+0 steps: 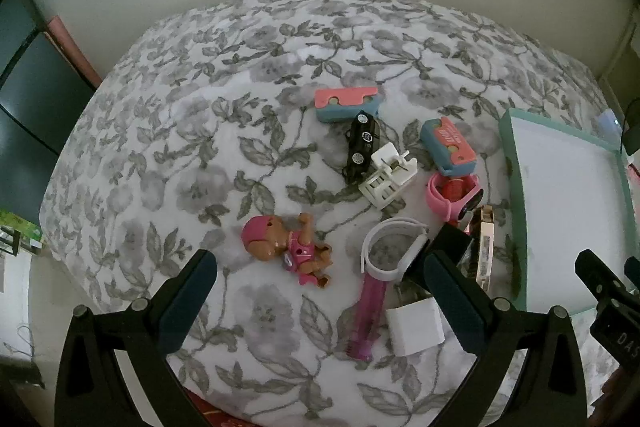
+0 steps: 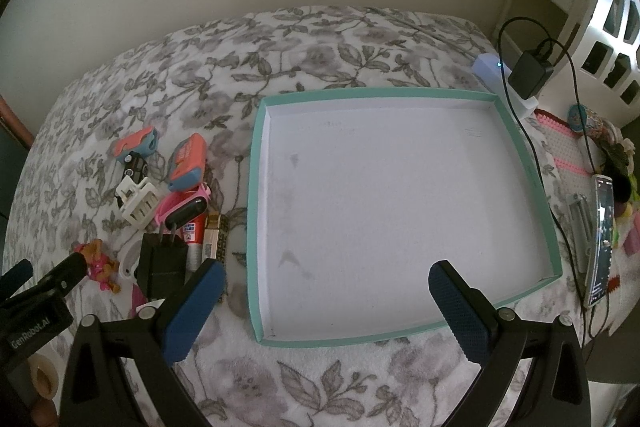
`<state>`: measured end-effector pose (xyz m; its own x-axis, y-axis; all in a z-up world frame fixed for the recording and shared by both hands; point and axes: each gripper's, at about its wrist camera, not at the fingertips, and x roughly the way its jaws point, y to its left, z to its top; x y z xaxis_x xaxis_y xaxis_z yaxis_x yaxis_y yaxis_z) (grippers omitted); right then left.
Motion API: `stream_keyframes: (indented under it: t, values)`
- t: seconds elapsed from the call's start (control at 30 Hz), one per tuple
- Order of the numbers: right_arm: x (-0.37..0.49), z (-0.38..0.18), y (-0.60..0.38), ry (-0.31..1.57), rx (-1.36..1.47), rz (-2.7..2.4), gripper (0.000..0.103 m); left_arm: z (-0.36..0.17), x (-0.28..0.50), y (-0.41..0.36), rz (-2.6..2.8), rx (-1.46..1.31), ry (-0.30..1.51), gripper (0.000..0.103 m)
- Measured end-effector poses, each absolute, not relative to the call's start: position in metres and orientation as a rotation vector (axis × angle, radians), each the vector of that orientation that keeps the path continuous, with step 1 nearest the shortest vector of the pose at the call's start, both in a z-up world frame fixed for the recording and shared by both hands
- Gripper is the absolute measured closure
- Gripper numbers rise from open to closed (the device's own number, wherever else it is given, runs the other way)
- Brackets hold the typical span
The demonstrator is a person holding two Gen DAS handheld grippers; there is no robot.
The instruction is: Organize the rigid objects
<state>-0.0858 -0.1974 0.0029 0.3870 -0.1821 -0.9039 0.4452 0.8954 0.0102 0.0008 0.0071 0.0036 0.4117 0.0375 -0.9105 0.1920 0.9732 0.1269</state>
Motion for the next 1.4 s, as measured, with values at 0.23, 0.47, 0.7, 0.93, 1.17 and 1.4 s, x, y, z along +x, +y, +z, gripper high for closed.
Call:
stream_keyframes:
  t: [0.23,0.47,0.7,0.93,1.17,1.4]
  values:
    - [-0.0851,0.0031,-0.1973,1.106,0.267,-0.405,0.000,0.0042,0.0014,0.0078,-0.117,0.209,1.151,0.000]
    - [-0.0850,0.0025,-0.1964,1.108,0.267,-0.403,0.000,0.0032,0.0006,0.0076,-0.117,0.212,1.150,0.000]
    - [-0.0848,0.0025,-0.1970,1.110,0.267,-0.401,0.000,0.0011,0.0011,0.0094,-0.111,0.206,1.158,0.000]
    - [-0.0844,0.0021,-0.1968,1.111,0.266,-0.400,0.000,0.0004,0.0019,0.0108,-0.104,0.203,1.164,0.000]
    - [-0.0839,0.0013,-0.1959,1.114,0.263,-0.395,0.000,-0.0002,0.0023,0.0116,-0.100,0.204,1.167,0.000]
    - [-0.0834,0.0003,-0.1921,1.121,0.255,-0.385,0.000,-0.0006,0.0043,0.0164,-0.081,0.196,1.173,0.000]
